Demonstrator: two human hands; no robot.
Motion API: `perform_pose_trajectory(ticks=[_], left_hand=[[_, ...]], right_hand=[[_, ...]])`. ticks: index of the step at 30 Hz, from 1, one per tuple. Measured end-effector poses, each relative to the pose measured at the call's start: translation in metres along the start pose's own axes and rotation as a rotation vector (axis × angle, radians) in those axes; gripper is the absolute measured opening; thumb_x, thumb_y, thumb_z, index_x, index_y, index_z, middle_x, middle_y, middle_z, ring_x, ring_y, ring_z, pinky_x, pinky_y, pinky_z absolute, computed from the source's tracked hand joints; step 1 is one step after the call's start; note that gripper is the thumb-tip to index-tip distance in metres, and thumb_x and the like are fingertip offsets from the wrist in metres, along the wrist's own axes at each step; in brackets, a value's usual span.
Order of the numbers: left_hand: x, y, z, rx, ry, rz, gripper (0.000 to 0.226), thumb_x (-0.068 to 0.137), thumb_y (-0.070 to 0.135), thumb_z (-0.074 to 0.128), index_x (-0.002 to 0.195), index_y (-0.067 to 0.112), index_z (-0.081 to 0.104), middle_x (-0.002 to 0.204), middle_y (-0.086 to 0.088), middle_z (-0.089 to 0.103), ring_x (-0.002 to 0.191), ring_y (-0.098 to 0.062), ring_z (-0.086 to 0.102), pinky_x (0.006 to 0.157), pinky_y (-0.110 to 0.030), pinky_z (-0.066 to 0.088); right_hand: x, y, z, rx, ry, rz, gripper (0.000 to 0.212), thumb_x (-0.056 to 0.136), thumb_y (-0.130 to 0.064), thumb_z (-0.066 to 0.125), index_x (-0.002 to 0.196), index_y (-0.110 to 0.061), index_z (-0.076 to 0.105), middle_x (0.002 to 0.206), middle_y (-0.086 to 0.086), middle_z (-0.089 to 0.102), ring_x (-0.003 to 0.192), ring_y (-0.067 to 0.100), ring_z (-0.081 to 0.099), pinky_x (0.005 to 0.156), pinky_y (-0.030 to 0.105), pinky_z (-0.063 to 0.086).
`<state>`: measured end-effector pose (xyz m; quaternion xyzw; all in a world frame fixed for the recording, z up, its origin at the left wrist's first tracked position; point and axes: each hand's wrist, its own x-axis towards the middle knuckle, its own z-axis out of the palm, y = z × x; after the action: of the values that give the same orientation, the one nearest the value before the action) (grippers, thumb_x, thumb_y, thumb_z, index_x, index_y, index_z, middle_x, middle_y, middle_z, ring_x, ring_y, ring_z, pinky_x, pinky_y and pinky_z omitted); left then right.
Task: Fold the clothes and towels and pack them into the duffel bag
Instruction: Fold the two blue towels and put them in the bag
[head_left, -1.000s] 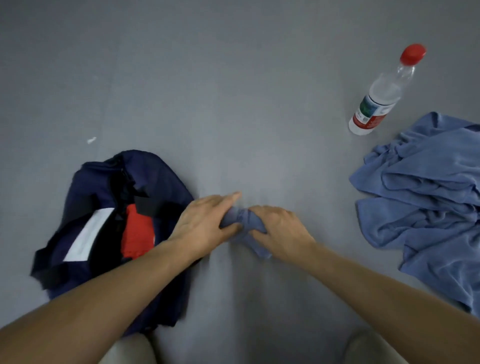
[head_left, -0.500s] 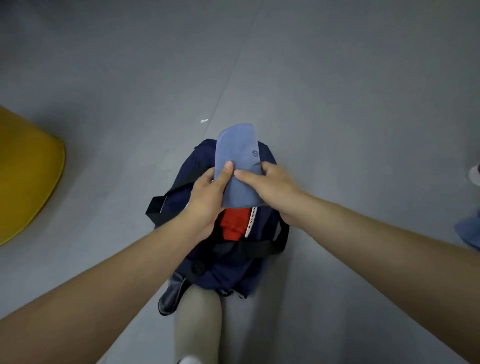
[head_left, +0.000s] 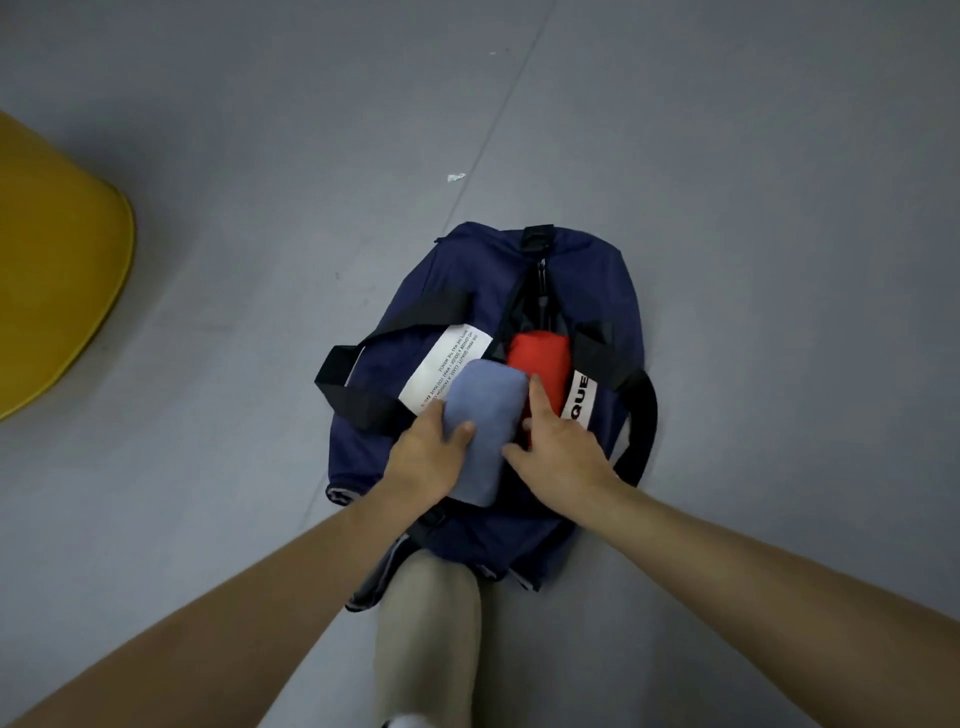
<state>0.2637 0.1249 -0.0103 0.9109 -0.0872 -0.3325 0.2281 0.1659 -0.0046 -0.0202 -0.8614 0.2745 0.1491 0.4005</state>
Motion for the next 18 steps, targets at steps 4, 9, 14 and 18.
perform_pose_trajectory(ticks=[4,9,14,18], left_hand=[[0.001,-0.007,0.006,0.294,-0.01,-0.013,0.049,0.104,0.032,0.046,0.147,0.014,0.032,0.129,-0.017,0.062,0.118,-0.038,0.058,0.097,-0.041,0.044],[0.005,-0.011,0.008,0.586,0.067,0.021,0.041,0.106,0.032,0.042,0.136,0.005,0.033,0.121,-0.015,0.064,0.111,-0.034,0.064,0.086,-0.038,0.046],[0.003,-0.015,0.009,0.556,0.146,0.1,0.049,0.103,0.028,0.05,0.144,0.011,0.029,0.131,-0.011,0.058,0.11,-0.03,0.064,0.085,-0.037,0.05],[-0.006,-0.021,0.006,0.576,0.324,0.531,0.089,0.088,0.011,0.069,0.157,0.032,0.018,0.149,-0.005,0.039,0.103,-0.026,0.062,0.065,-0.034,0.058]], right_hand=[[-0.009,0.005,0.005,-0.148,-0.07,-0.087,0.068,0.095,-0.028,0.053,0.153,-0.021,0.019,0.114,0.011,0.065,0.102,0.038,0.062,0.085,0.045,0.052],[-0.022,0.012,0.017,-0.29,-0.157,-0.203,0.08,0.097,-0.027,0.051,0.16,-0.023,0.002,0.135,0.007,0.051,0.111,0.034,0.057,0.087,0.043,0.048],[-0.016,0.01,0.024,-0.363,-0.203,-0.186,0.075,0.099,-0.03,0.048,0.16,-0.02,0.005,0.15,0.006,0.037,0.117,0.033,0.052,0.094,0.045,0.048],[-0.014,0.012,0.018,-0.309,-0.176,-0.181,0.075,0.1,-0.03,0.047,0.16,-0.022,0.004,0.147,0.005,0.045,0.116,0.032,0.056,0.091,0.044,0.049]])
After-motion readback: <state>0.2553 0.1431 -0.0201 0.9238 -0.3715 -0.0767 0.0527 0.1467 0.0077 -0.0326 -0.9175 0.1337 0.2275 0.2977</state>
